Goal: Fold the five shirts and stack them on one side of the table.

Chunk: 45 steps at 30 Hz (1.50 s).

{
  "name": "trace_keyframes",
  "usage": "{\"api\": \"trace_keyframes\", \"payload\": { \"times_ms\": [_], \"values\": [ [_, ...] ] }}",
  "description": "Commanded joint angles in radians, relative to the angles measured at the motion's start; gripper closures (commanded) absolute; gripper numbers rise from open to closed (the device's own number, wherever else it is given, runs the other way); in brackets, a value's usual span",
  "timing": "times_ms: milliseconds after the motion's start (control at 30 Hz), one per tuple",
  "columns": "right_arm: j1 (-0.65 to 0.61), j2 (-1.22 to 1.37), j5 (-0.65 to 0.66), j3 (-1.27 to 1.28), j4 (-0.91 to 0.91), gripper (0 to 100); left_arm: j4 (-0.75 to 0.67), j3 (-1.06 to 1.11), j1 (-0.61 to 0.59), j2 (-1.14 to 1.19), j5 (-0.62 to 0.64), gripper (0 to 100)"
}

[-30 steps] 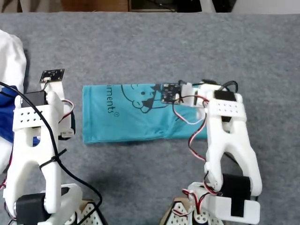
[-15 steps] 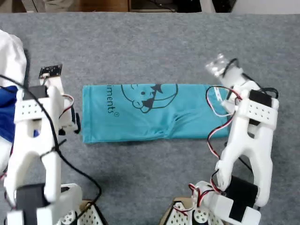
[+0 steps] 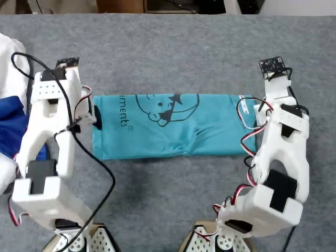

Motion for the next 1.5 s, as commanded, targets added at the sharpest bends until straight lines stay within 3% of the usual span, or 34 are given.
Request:
{"api": "trace_keyframes", "payload": {
  "times_ms": [0,367,700,1333,1467],
  "values": [
    [0.015,0.007,-0.008,-0.064,-0.035,98.3,-0.026,-0.101,0.026,0.082,0.011,78],
    [0.061,0.015,-0.031,-0.077,-0.061,98.3,-0.055,-0.222,0.086,0.259,0.011,81],
    [0.062,0.015,-0.031,-0.077,-0.061,98.3,-0.092,-0.19,0.028,0.262,0.005,81],
    [0.062,0.015,-0.035,-0.076,-0.061,98.3,-0.137,-0.221,0.044,0.394,0.005,81],
    [0.062,0.015,-0.035,-0.076,-0.061,98.3,-0.137,-0.219,0.055,0.395,0.003,89]
  ]
}}
